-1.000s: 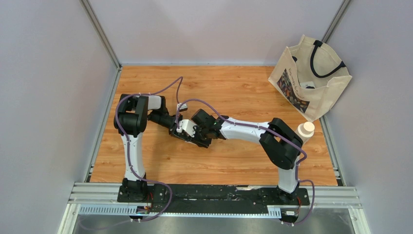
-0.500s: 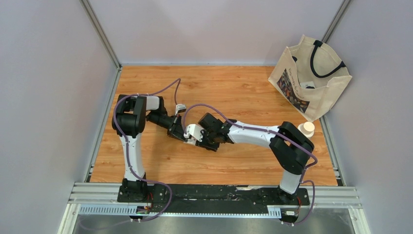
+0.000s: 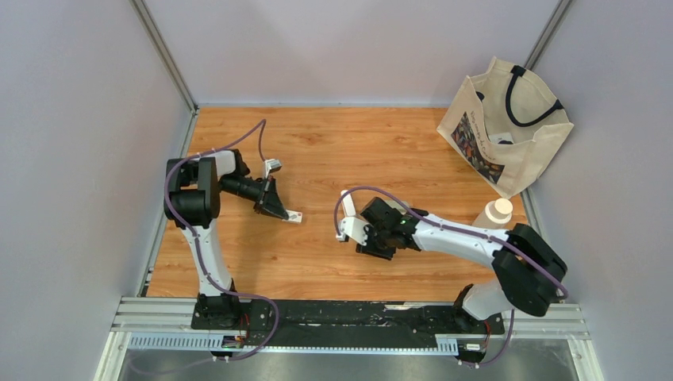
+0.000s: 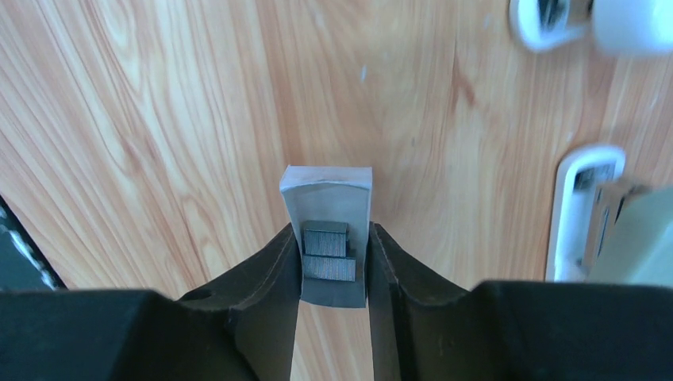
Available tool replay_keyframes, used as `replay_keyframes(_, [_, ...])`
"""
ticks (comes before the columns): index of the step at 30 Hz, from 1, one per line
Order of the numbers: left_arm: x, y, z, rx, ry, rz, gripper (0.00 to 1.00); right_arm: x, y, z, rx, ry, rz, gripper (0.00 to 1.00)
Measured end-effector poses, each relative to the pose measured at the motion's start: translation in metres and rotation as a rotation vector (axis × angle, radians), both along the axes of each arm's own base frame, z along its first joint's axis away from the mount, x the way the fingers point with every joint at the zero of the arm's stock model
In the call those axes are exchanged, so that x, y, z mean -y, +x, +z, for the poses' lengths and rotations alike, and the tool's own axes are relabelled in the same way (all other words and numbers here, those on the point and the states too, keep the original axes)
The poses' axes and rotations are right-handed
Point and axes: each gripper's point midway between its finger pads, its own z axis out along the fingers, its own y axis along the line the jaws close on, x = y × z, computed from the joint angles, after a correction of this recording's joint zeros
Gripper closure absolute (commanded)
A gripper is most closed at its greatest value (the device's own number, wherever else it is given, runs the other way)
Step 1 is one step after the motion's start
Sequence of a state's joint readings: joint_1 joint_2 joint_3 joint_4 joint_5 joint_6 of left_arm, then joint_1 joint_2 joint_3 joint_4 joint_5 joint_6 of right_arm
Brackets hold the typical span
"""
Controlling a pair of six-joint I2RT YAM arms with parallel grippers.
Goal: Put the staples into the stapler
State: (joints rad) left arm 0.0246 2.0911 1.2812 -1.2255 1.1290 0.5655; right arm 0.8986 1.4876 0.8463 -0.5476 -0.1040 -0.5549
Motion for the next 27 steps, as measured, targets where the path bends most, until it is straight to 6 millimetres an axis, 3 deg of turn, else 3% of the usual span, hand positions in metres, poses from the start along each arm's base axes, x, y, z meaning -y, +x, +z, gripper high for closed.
replay_keyframes(7, [-0.038,0.033,-0.004,0.045,0.106,0.103,0.98,0.066,-0.003,-0.005,0.042,-0.06,-0.068,0.62])
replay_keyframes(12, [-0.058,0.079,0.011,0.146,0.171,0.167,0.94,0.094,0.001,-0.01,0.07,-0.092,-0.094,0.61])
replay_keyframes(16, [-0.063,0.109,0.018,0.197,0.194,0.202,0.83,0.103,-0.004,-0.017,0.068,-0.12,-0.066,0.61])
replay_keyframes(18, [-0.065,0.119,0.015,0.2,0.204,0.215,0.72,0.103,-0.003,-0.017,0.074,-0.12,-0.055,0.61])
replay_keyframes(21, [-0.067,0.121,0.005,0.172,0.22,0.223,0.54,0.103,-0.002,-0.016,0.081,-0.123,-0.041,0.61])
replay_keyframes(27, [-0.069,0.118,-0.006,0.14,0.24,0.23,0.46,0.106,0.001,-0.016,0.091,-0.133,-0.028,0.59])
